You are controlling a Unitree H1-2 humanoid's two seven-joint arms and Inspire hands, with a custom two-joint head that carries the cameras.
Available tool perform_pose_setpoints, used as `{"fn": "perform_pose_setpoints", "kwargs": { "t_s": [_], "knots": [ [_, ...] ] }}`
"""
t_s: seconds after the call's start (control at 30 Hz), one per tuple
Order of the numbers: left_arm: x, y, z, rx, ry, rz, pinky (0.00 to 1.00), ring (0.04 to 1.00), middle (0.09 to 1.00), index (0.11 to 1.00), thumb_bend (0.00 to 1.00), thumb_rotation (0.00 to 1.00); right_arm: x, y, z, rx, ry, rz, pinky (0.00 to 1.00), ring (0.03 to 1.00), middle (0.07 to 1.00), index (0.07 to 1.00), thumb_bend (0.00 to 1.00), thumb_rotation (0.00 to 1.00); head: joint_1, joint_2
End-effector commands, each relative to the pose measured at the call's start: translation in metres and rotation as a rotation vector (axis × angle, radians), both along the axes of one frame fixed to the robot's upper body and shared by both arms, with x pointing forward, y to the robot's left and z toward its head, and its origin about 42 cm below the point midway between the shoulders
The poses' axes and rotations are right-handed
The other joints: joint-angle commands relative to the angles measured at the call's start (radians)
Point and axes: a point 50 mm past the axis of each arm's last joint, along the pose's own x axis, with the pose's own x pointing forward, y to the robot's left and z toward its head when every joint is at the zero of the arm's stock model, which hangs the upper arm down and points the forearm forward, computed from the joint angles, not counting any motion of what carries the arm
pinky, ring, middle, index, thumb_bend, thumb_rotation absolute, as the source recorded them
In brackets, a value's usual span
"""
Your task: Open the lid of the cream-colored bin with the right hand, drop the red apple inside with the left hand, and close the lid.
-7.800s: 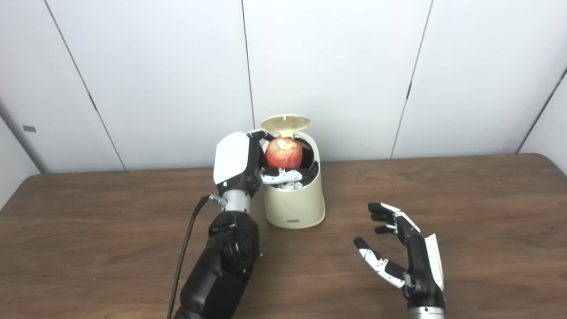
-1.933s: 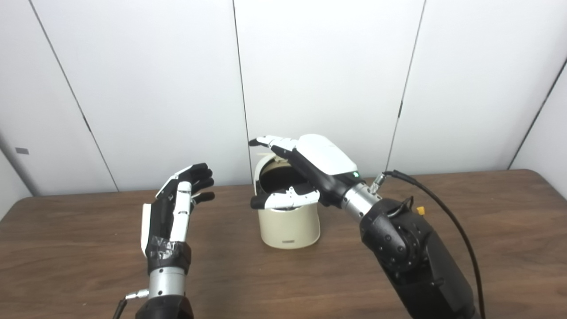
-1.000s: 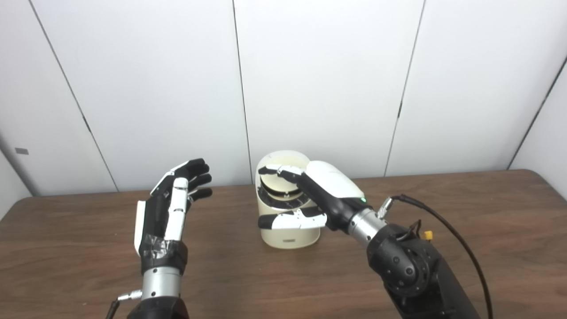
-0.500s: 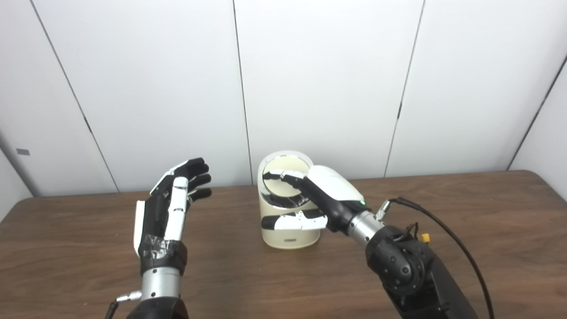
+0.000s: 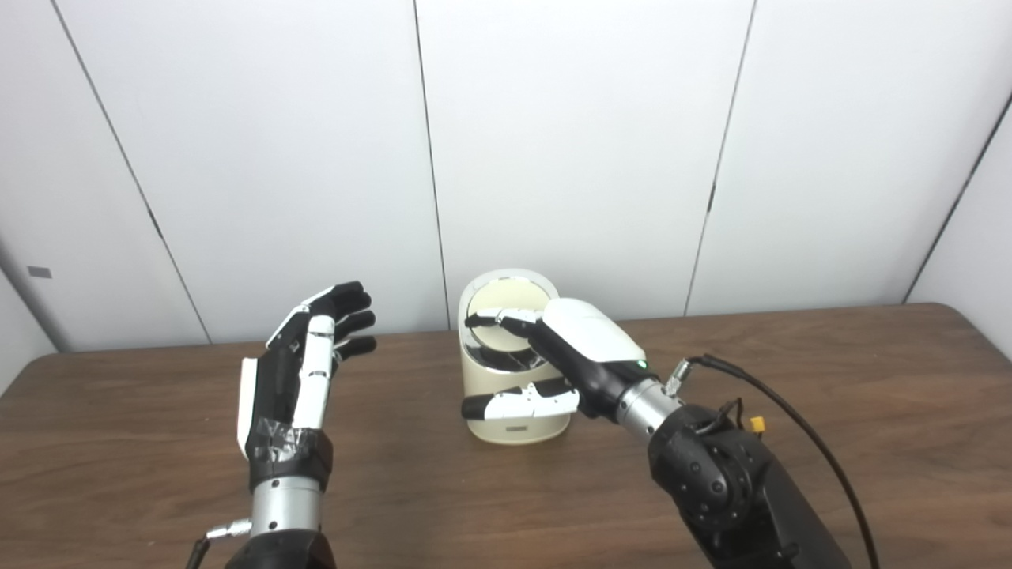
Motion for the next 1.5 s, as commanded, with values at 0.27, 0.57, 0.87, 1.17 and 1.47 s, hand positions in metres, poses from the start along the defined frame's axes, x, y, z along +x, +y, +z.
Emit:
{"fn": "perform_pose_setpoints", "kwargs": {
  "t_s": [0.27,0.57,0.87,1.17,1.47],
  "knots": [
    [0.005,-0.003,0.014,-0.004,-0.08,-0.01,0.66,0.722,0.732,0.711,0.38,0.74,0.002,-0.007,0.001,0.016,0.034,-0.013,0.78,0.859,0.867,0.84,0.85,0.9,-0.013,-0.01],
    [0.01,-0.003,0.011,0.004,-0.083,-0.002,0.65,0.718,0.726,0.701,0.39,0.74,-0.003,-0.014,0.025,0.065,-0.03,-0.014,0.78,0.853,0.867,0.842,0.86,0.92,-0.019,-0.029],
    [0.012,-0.003,0.009,0.008,-0.083,-0.003,0.67,0.72,0.725,0.702,0.4,0.74,-0.011,-0.022,0.038,0.089,-0.096,-0.044,0.8,0.872,0.875,0.859,0.87,0.92,-0.022,-0.04],
    [0.012,-0.005,0.008,0.007,-0.093,-0.007,0.67,0.72,0.722,0.698,0.4,0.72,-0.014,-0.027,0.045,0.11,-0.131,-0.05,0.79,0.872,0.881,0.86,0.87,0.91,-0.02,-0.043],
    [0.011,-0.006,0.008,0.005,-0.095,-0.009,0.66,0.72,0.719,0.693,0.4,0.71,-0.015,-0.029,0.042,0.144,-0.155,-0.054,0.78,0.877,0.888,0.863,0.87,0.91,-0.017,-0.046]
  ]
}}
